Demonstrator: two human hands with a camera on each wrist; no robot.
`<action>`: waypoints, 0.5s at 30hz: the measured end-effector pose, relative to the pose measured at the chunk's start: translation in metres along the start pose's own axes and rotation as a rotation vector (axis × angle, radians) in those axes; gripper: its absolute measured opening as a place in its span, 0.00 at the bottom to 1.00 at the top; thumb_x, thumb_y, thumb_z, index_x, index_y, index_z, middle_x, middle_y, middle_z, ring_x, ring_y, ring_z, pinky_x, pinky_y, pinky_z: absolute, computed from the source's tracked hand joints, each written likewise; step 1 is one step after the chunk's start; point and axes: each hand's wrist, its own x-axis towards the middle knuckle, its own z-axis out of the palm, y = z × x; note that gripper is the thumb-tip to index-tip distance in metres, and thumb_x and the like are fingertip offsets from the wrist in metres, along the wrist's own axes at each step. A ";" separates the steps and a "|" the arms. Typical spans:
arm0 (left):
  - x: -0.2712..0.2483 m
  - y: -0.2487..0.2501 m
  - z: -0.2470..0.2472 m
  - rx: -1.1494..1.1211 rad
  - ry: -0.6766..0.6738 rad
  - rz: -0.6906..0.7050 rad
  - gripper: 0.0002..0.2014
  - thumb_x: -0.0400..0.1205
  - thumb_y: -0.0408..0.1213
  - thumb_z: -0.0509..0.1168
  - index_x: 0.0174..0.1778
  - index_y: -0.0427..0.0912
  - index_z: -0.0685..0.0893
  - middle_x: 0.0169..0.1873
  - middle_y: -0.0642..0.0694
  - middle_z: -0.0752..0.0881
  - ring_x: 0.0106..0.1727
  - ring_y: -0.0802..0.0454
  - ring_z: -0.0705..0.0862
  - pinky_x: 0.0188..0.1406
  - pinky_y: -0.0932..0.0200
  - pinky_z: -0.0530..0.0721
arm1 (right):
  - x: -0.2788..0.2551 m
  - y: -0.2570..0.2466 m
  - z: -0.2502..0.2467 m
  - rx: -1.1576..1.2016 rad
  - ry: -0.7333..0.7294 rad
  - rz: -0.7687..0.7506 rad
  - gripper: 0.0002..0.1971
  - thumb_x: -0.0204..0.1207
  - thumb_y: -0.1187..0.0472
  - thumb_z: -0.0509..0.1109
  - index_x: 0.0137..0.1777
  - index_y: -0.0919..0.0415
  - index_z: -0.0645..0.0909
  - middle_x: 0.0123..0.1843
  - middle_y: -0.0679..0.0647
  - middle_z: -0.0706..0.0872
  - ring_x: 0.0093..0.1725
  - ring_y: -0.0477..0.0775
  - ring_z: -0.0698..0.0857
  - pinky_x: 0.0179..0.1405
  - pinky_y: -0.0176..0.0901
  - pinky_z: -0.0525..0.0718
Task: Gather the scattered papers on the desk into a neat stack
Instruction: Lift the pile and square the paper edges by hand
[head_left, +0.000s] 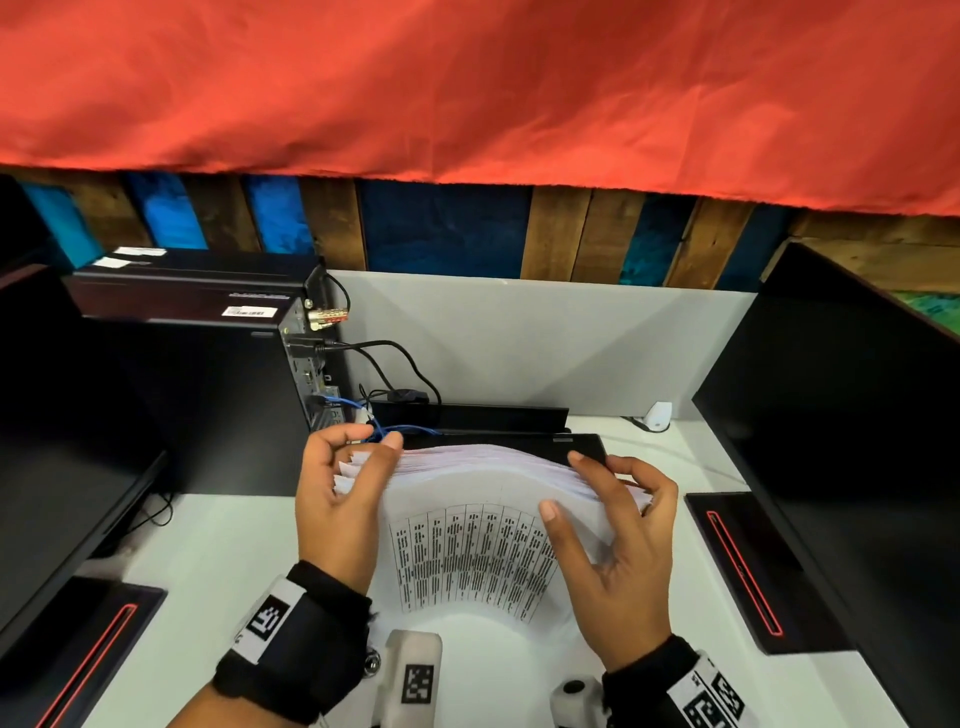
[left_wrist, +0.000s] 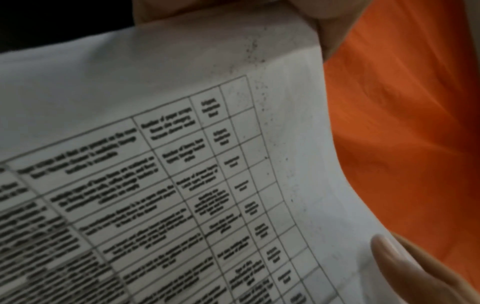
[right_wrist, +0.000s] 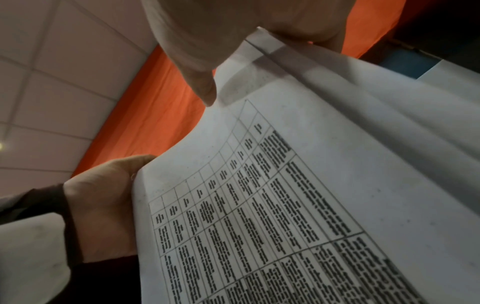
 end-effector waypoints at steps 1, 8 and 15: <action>-0.002 0.000 0.000 -0.013 -0.008 -0.004 0.14 0.73 0.35 0.74 0.52 0.39 0.80 0.35 0.53 0.85 0.34 0.62 0.84 0.34 0.71 0.83 | 0.000 0.001 0.001 0.009 0.006 0.013 0.18 0.70 0.48 0.74 0.61 0.40 0.81 0.62 0.47 0.69 0.65 0.42 0.75 0.60 0.22 0.74; -0.001 0.001 -0.002 -0.007 -0.070 -0.049 0.10 0.72 0.41 0.68 0.45 0.40 0.83 0.42 0.45 0.88 0.46 0.50 0.85 0.51 0.55 0.81 | -0.001 0.000 -0.001 0.004 0.022 0.004 0.17 0.70 0.47 0.72 0.59 0.45 0.83 0.64 0.47 0.69 0.67 0.35 0.72 0.61 0.17 0.70; 0.007 -0.005 -0.006 -0.020 -0.098 -0.081 0.17 0.69 0.52 0.66 0.43 0.41 0.84 0.45 0.42 0.85 0.51 0.44 0.83 0.57 0.48 0.77 | -0.002 -0.001 0.001 0.010 0.010 -0.007 0.17 0.69 0.49 0.74 0.58 0.46 0.84 0.68 0.49 0.67 0.69 0.36 0.72 0.66 0.24 0.73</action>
